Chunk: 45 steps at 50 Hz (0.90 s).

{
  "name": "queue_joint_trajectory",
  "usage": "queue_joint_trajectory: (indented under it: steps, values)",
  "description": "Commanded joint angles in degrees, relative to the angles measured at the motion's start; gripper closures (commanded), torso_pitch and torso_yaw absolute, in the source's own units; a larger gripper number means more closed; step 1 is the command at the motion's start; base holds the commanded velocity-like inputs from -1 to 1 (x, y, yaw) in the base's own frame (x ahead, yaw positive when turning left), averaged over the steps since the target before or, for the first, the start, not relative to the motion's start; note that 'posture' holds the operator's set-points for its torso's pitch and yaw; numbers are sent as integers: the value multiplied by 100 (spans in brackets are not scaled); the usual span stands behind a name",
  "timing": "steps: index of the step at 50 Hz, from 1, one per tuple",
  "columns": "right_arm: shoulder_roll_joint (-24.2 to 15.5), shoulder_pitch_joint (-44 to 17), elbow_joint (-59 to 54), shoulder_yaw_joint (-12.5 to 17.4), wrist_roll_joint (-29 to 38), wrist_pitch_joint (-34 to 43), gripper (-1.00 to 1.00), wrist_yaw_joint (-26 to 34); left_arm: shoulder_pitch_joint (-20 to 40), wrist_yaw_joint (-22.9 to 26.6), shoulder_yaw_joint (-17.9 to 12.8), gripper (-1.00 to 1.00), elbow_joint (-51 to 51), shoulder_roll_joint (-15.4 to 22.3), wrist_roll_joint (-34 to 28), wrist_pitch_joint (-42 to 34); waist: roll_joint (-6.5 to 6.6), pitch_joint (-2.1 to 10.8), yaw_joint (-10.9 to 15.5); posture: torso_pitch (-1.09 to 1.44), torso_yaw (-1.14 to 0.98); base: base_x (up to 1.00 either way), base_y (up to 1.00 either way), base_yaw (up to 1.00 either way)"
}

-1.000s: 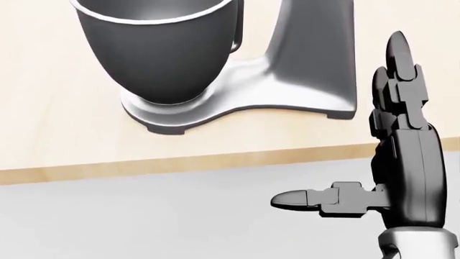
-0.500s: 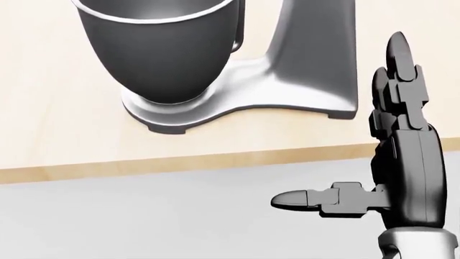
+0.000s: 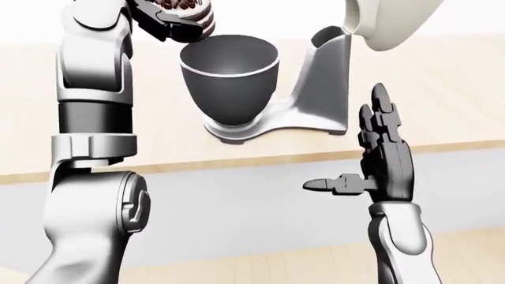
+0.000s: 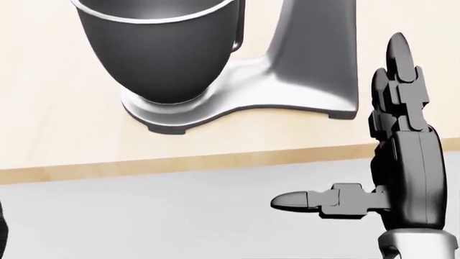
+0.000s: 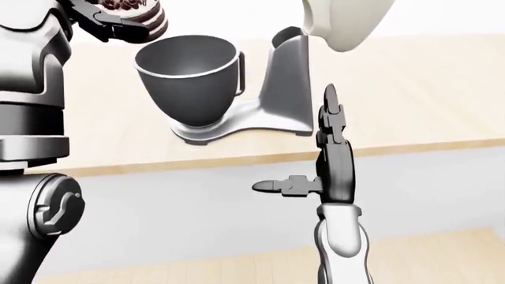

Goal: Place the cake in the stand mixer bowl.

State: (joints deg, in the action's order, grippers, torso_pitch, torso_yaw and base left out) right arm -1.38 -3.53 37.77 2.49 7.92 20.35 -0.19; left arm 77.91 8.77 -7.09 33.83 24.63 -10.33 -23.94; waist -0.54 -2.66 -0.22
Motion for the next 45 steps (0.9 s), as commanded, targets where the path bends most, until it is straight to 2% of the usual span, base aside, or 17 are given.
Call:
queue_joint_trajectory:
  steps: [1, 22, 45]
  values:
    - [-19, -89, 204, 27, -13, -179, -100, -14, 335, -200, -99, 100, -349, 83, 95, 267, 26, 198, 5, 0, 0, 0, 0, 0]
    - [-29, -71, 243, 61, -61, -196, -100, -14, 402, -311, 34, 100, -122, -194, 81, 489, 10, 199, 11, 0, 0, 0, 0, 0]
    - [-23, -14, 260, 75, -86, -245, -100, -20, 181, -258, 108, 100, -508, -503, 6, 434, -4, 198, 12, 0, 0, 0, 0, 0]
